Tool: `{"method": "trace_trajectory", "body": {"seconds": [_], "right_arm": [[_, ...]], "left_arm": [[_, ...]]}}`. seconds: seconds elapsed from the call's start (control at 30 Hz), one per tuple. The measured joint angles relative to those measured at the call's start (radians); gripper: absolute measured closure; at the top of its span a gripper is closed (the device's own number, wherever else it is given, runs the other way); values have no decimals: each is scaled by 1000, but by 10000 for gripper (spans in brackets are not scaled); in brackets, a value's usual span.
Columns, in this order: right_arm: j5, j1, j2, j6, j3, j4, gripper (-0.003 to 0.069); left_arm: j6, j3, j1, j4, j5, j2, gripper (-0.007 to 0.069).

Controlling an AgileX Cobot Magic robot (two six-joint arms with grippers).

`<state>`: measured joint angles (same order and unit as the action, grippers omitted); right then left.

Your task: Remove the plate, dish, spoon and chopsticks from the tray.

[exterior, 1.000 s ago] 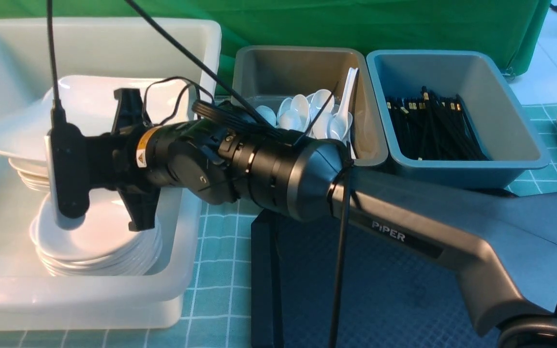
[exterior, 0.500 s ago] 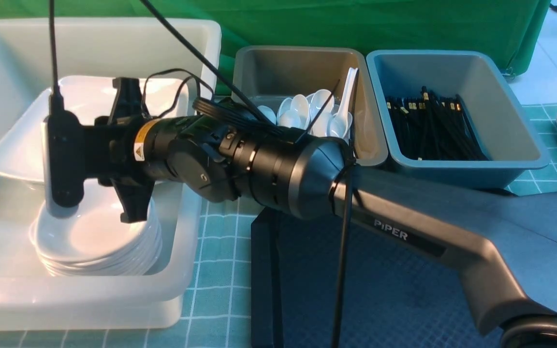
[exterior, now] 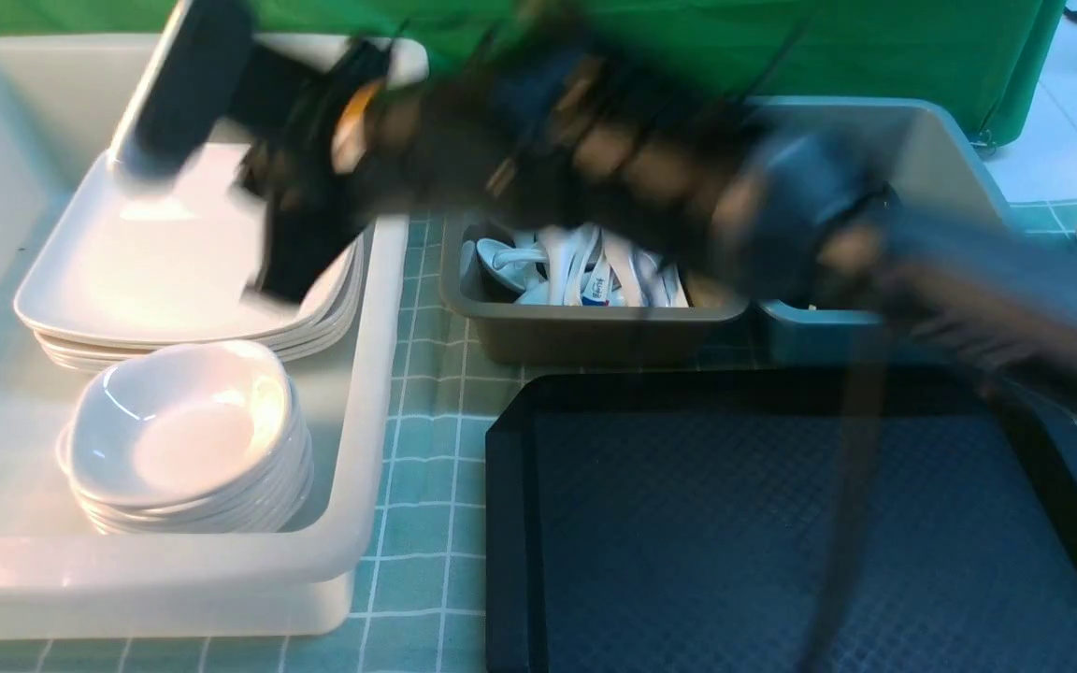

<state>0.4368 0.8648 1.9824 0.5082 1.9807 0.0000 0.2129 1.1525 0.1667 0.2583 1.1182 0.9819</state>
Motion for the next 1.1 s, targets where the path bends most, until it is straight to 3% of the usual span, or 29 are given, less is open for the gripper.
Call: {"method": "trace_trajectory", "body": {"seconds": [0.07,0.27,0.47,0.67,0.87,0.93,1.1], "right_arm": [[57,-31,-57,-66,0,0,630],[375,-271,-349,-290,-6,-16,637],[381,-498,-680,-333,-183,-22,637],[151,-630,-1170,-408,-694,-22,637],[-121,-641,-1587,-555,-1177,-18,637],[-290,-641,-1724,-573,-1340,-18,637],[-515,-641,-1914,-578,-1542,-17,627]], "left_arm": [[1,0,-43,-15,-5,0,615],[24,0,-187,-36,-21,-1,615],[39,0,-261,-36,-22,-32,615],[43,0,-266,-29,-44,-88,615],[53,-14,-267,23,-60,-125,615],[81,-42,-267,61,-96,-150,615],[108,-148,-267,127,-161,-256,615]]}}
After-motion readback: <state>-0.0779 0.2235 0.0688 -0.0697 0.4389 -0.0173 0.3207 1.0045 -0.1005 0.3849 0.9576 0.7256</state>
